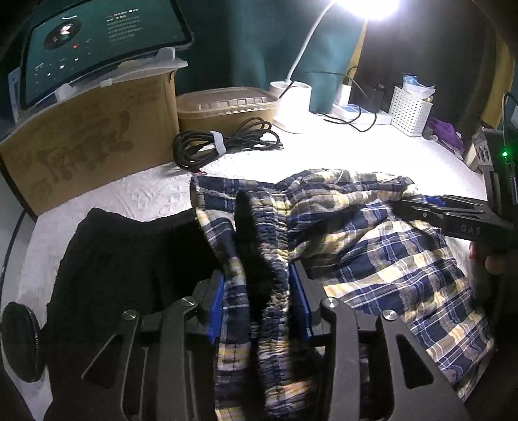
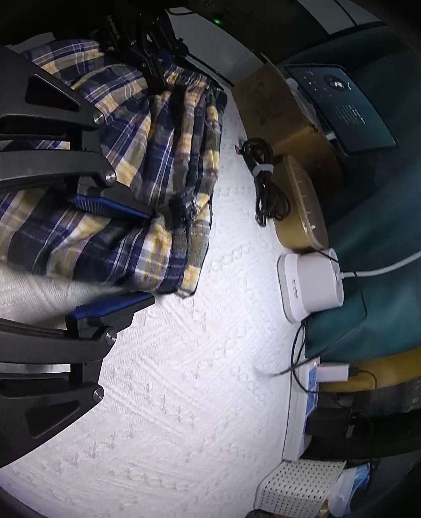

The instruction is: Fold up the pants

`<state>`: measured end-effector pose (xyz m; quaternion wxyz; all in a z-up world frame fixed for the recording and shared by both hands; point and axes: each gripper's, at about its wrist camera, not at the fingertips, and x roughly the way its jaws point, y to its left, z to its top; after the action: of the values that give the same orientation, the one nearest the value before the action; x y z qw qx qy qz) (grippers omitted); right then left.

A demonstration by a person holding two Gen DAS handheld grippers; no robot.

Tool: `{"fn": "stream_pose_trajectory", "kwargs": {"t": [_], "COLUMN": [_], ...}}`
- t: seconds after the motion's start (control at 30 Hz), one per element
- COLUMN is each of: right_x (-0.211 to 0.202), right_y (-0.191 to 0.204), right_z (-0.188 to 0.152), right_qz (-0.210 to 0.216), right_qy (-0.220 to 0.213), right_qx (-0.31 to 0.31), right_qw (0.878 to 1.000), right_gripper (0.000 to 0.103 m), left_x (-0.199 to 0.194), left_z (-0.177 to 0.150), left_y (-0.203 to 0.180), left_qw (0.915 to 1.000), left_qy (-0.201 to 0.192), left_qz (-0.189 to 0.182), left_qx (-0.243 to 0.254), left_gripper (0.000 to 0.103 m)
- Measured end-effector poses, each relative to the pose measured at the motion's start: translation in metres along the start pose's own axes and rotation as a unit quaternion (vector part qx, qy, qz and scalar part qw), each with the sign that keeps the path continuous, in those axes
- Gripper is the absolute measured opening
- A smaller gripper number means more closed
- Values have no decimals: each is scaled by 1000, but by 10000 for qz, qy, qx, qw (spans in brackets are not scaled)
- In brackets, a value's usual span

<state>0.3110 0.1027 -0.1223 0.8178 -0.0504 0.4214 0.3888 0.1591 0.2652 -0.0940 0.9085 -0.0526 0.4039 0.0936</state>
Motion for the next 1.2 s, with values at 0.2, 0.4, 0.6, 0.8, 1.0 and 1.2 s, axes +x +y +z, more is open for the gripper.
{"fn": "stream_pose_trajectory", "kwargs": {"t": [0.2, 0.4, 0.6, 0.8, 1.0, 1.2], "right_x": [-12, -29, -39, -27, -1, 13], "right_y": [-12, -17, -11, -8, -8, -13], "right_z": [-4, -7, -7, -4, 2, 7], "right_qz": [-222, -374, -385, -378, -399, -544], "right_qy": [-98, -251, -360, -294, -78, -22], "right_qx": [87, 156, 50, -40, -84, -132], "right_qw": [9997, 9989, 9986, 9988, 9991, 9984], "right_gripper": [49, 49, 49, 49, 49, 53], "left_x": [-8, -38, -39, -4, 16, 23], "left_z": [0, 11, 24, 25, 30, 32], "left_y": [-1, -6, -6, -8, 2, 5], "left_qw": [10000, 9988, 9978, 9991, 9993, 9987], "left_qy": [-21, -472, -635, -191, -44, -27], "left_qz": [65, -80, -148, -109, -38, 129], "left_qx": [45, 84, 137, 366, 376, 491], "left_gripper": [39, 39, 39, 39, 42, 43]}}
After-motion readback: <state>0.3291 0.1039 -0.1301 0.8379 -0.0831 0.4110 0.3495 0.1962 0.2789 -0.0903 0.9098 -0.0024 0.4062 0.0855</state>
